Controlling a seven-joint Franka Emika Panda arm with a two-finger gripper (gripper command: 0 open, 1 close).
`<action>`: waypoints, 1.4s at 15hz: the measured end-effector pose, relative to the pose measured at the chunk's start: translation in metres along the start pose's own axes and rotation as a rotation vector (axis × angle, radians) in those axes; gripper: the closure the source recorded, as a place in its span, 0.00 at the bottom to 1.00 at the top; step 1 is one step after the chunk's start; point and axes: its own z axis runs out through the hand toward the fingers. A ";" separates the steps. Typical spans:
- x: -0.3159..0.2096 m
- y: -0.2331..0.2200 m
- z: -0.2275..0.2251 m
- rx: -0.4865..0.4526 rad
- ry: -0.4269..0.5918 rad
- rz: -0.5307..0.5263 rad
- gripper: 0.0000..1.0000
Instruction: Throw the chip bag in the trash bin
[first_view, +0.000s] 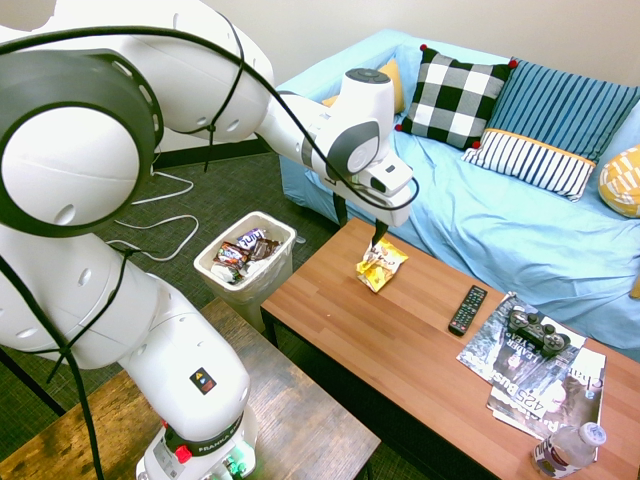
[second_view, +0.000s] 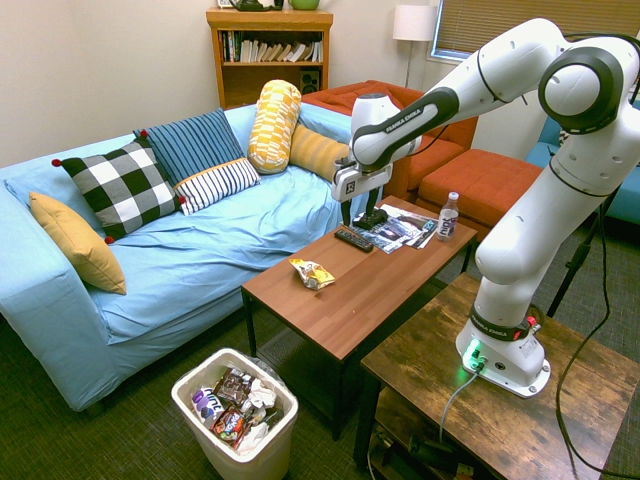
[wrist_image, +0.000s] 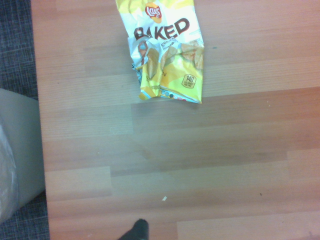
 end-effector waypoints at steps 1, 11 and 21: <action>0.001 -0.001 0.000 0.002 -0.002 0.003 0.00; 0.032 -0.067 0.088 -0.035 0.063 0.035 0.00; 0.047 -0.142 0.206 -0.034 0.071 0.028 0.00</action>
